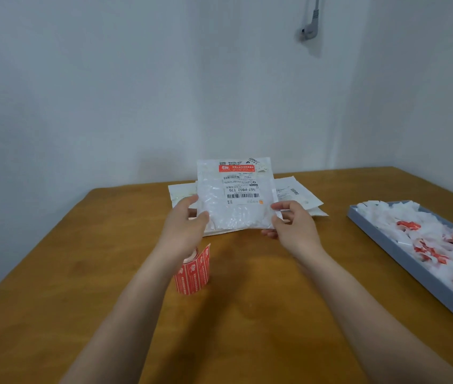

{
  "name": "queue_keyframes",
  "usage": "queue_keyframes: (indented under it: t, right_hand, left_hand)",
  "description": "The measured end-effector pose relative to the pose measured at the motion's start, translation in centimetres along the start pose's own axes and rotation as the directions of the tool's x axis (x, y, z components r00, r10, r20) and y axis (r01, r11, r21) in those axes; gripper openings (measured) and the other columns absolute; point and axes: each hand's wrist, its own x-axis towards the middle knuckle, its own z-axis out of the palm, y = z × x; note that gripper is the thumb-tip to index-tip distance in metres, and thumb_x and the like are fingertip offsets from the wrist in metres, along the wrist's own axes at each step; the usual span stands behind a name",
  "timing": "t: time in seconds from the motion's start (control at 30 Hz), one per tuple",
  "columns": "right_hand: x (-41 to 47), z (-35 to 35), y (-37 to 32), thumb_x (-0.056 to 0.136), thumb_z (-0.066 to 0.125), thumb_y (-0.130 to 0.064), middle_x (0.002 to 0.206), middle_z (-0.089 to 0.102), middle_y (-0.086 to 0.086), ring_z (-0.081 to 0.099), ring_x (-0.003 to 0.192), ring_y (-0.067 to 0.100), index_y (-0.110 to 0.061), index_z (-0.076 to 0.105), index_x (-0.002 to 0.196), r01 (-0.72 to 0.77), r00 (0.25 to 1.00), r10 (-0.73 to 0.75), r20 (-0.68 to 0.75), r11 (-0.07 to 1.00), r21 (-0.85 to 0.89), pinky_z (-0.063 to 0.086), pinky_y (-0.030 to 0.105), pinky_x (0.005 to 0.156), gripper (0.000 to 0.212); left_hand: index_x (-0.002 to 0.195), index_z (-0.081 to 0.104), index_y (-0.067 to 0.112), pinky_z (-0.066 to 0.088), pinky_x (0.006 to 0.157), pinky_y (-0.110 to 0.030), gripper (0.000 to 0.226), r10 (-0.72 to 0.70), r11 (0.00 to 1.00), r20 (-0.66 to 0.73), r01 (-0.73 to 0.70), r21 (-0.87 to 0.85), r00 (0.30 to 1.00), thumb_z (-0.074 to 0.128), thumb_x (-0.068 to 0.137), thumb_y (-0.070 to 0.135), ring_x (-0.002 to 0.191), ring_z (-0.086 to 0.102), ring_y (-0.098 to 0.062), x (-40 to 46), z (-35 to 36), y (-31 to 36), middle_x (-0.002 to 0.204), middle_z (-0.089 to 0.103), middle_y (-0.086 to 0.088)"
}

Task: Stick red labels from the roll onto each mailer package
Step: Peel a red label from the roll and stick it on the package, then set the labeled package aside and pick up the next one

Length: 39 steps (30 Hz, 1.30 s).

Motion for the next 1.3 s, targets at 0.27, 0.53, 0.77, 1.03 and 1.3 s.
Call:
queue_keyframes:
  t: [0.27,0.53,0.77,1.03,1.3]
  right_hand:
    - [3.3,3.1,1.7,0.096,0.054,-0.011,0.102,0.060,-0.005,0.055,0.063,0.001,-0.020,0.068,0.100,0.028,0.998,-0.015,0.053,0.968,-0.250,0.033,0.007,0.041,0.017]
    - [4.6,7.5,3.4,0.098,0.045,-0.006,0.121,0.062,-0.005,0.053,0.077,0.000,-0.021,0.067,0.115,0.159,0.943,-0.022,0.333,0.906,-0.391,0.037,0.007,0.059,0.032]
    - [4.7,8.5,3.9,0.091,0.041,0.004,0.114,0.064,0.000,0.058,0.103,0.010,-0.017,0.062,0.119,0.224,0.941,-0.097,0.324,0.896,-0.383,0.040,0.012,0.080,0.041]
    - [6.8,5.9,4.4,0.087,0.054,0.007,0.115,0.058,0.006,0.063,0.095,0.019,-0.051,0.028,0.138,-0.241,0.962,0.228,0.153,0.968,0.076,0.055,0.036,0.089,0.081]
    - [7.6,5.6,4.7,0.089,0.050,0.014,0.147,0.039,-0.003,0.055,0.119,0.023,-0.025,0.027,0.150,-0.350,0.928,0.254,0.272,0.844,0.407,0.051,0.036,0.094,0.076]
  left_hand:
    - [0.132,0.054,0.015,0.047,0.101,-0.040,0.045,-0.189,0.982,0.077,0.189,0.001,0.979,0.045,0.099,0.044,0.108,0.060,-0.018,5.6,-1.9,-3.0,0.124,0.062,0.001]
    - [0.110,0.055,0.005,0.042,0.077,-0.033,0.037,-0.328,0.941,-0.119,0.335,0.045,0.937,0.042,0.101,0.038,0.097,0.057,-0.025,7.6,-2.9,-6.3,0.113,0.060,-0.009]
    - [0.131,0.054,0.011,0.037,0.107,-0.046,0.053,-0.300,0.852,-0.286,0.390,0.348,0.910,0.046,0.093,0.048,0.129,0.040,-0.034,8.3,-3.7,-7.7,0.139,0.048,-0.014]
    - [0.140,0.047,0.015,0.033,0.088,-0.029,0.050,-0.236,0.929,0.025,0.217,0.301,0.972,0.033,0.103,0.045,0.120,0.046,-0.019,7.5,-1.5,-6.5,0.144,0.047,-0.003]
    - [0.109,0.057,0.019,0.041,0.069,-0.026,0.033,-0.181,0.960,-0.008,0.178,0.217,0.983,0.036,0.102,0.043,0.095,0.051,-0.014,8.1,-2.2,-6.5,0.103,0.057,0.006]
